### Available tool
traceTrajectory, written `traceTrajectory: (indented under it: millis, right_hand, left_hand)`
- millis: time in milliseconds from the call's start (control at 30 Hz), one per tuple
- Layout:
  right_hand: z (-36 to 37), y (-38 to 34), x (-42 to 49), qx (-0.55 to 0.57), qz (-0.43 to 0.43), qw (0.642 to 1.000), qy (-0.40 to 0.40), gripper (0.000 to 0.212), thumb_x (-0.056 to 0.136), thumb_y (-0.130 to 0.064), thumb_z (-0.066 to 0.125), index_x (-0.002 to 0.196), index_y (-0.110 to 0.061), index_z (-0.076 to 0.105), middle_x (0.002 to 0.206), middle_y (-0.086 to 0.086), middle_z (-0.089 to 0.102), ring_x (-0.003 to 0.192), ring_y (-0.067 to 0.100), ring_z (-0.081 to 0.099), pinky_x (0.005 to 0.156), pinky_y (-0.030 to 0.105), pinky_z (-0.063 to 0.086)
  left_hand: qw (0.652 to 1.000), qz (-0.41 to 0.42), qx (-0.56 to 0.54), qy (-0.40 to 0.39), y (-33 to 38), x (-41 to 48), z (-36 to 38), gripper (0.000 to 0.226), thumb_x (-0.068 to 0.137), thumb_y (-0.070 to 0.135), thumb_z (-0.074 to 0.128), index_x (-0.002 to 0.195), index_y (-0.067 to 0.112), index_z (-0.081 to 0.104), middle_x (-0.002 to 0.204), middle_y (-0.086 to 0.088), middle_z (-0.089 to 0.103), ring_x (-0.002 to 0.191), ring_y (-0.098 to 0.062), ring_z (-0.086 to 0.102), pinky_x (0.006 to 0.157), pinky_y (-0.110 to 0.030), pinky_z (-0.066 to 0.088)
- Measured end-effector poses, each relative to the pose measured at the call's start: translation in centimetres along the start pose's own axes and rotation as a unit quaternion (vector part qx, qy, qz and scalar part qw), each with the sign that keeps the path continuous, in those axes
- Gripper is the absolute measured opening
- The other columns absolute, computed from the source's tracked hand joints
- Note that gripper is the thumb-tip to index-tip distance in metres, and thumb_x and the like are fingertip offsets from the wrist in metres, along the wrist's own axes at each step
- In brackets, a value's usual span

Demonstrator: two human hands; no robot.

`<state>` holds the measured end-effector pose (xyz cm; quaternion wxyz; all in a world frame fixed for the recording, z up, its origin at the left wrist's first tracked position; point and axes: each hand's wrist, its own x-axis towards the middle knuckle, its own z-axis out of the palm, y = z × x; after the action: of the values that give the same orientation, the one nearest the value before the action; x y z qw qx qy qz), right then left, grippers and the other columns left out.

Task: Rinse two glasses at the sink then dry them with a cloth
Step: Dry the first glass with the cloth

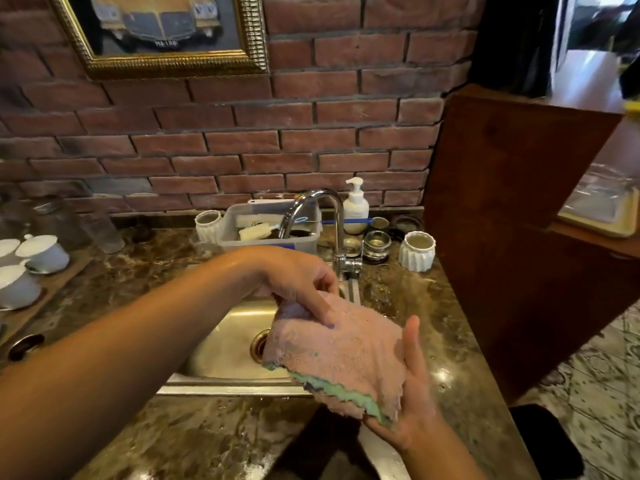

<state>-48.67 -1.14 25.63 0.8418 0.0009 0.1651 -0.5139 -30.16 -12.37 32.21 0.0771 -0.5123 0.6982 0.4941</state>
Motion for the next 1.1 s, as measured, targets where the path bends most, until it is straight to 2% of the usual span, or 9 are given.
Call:
traceTrajectory:
  millis: [33, 100, 167, 333, 433, 567, 700, 833, 1100]
  right_hand:
    - [-1.2, 0.9, 0.2, -0.031, 0.080, 0.996, -0.009, 0.098, 0.039, -0.044, 0.100, 0.122, -0.001, 0.068, 0.133, 0.031, 0.059, 0.114, 0.049, 0.063, 0.096, 0.064, 0.048]
    - [-2.9, 0.4, 0.0, -0.139, 0.088, 0.986, -0.006, 0.088, 0.029, -0.024, 0.102, 0.107, 0.004, 0.074, 0.121, 0.033, 0.065, 0.099, 0.048, 0.070, 0.086, 0.064, 0.052]
    - [-4.3, -1.1, 0.4, -0.104, 0.077, 0.991, 0.042, 0.080, 0.029, -0.010, 0.099, 0.103, 0.008, 0.074, 0.115, 0.034, 0.067, 0.094, 0.048, 0.071, 0.080, 0.062, 0.057]
    - [-6.6, -4.4, -1.1, -0.105, 0.096, 0.986, 0.090, 0.049, 0.078, -0.018, 0.061, 0.116, 0.013, 0.067, 0.121, 0.036, 0.064, 0.093, 0.049, 0.070, 0.094, 0.058, 0.050]
    - [-8.3, -6.4, -1.3, -0.078, 0.090, 0.984, 0.132, 0.049, 0.087, -0.022, 0.049, 0.124, 0.008, 0.061, 0.120, 0.037, 0.063, 0.092, 0.050, 0.070, 0.099, 0.061, 0.041]
    - [-10.6, -8.1, -0.6, -0.052, 0.080, 0.975, 0.202, 0.088, 0.049, -0.006, 0.085, 0.132, -0.001, 0.056, 0.125, 0.036, 0.062, 0.105, 0.051, 0.065, 0.097, 0.061, 0.043]
    - [-12.8, -9.4, 0.8, -0.040, 0.069, 0.972, 0.221, 0.122, 0.023, -0.002, 0.094, 0.138, -0.005, 0.051, 0.129, 0.036, 0.059, 0.118, 0.053, 0.057, 0.100, 0.064, 0.044]
    - [-15.1, -10.2, 2.1, -0.047, 0.059, 0.970, 0.233, 0.125, 0.026, -0.006, 0.095, 0.142, -0.010, 0.049, 0.133, 0.034, 0.058, 0.125, 0.053, 0.052, 0.109, 0.066, 0.034]
    - [-17.2, -11.3, 2.7, 0.008, 0.080, 0.971, 0.224, 0.120, 0.030, -0.003, 0.094, 0.140, -0.012, 0.050, 0.135, 0.033, 0.056, 0.127, 0.053, 0.050, 0.111, 0.066, 0.032]
  left_hand:
    - [1.000, 0.000, 0.011, 0.004, 0.2, 0.8, 0.2, 0.032, 0.083, 0.015, 0.080, 0.111, 0.011, 0.067, 0.103, -0.001, 0.069, 0.093, -0.015, 0.067, 0.080, -0.031, 0.056]
    - [0.999, 0.012, 0.029, 0.013, 0.6, 2.3, 0.5, 0.029, 0.083, 0.015, 0.081, 0.108, 0.015, 0.067, 0.101, -0.002, 0.070, 0.094, -0.019, 0.067, 0.078, -0.033, 0.055]
    - [0.999, 0.027, 0.042, 0.021, 0.7, 3.7, 1.0, 0.030, 0.085, 0.014, 0.078, 0.113, 0.016, 0.067, 0.106, -0.006, 0.070, 0.096, -0.021, 0.067, 0.079, -0.033, 0.056]
    - [0.993, 0.051, -0.105, 0.033, -0.1, 7.5, 2.8, 0.026, 0.087, 0.007, 0.075, 0.109, 0.019, 0.068, 0.094, -0.001, 0.068, 0.085, -0.011, 0.065, 0.072, -0.024, 0.052]
    - [0.993, 0.051, -0.094, 0.056, -0.2, 10.5, 3.7, 0.026, 0.086, 0.008, 0.076, 0.109, 0.018, 0.068, 0.092, -0.002, 0.070, 0.085, -0.013, 0.066, 0.073, -0.026, 0.052]
    - [0.989, 0.052, 0.025, 0.136, 0.1, 15.4, 4.7, 0.028, 0.087, 0.013, 0.076, 0.113, 0.017, 0.066, 0.101, -0.003, 0.068, 0.089, -0.014, 0.064, 0.069, -0.022, 0.051]
    - [0.967, 0.047, 0.185, 0.168, -0.3, 20.1, 5.6, 0.058, 0.085, 0.024, 0.078, 0.137, 0.025, 0.053, 0.131, -0.003, 0.050, 0.118, -0.020, 0.052, 0.098, -0.036, 0.051]
    - [0.956, 0.023, 0.264, 0.127, -1.0, 23.3, 6.5, 0.083, 0.084, 0.025, 0.078, 0.152, 0.034, 0.031, 0.149, -0.011, 0.028, 0.137, -0.034, 0.037, 0.112, -0.045, 0.042]
    - [0.927, 0.022, 0.361, 0.103, -0.4, 26.6, 7.7, 0.083, 0.088, 0.025, 0.075, 0.153, 0.037, 0.024, 0.158, -0.018, 0.015, 0.140, -0.042, 0.032, 0.105, -0.049, 0.046]
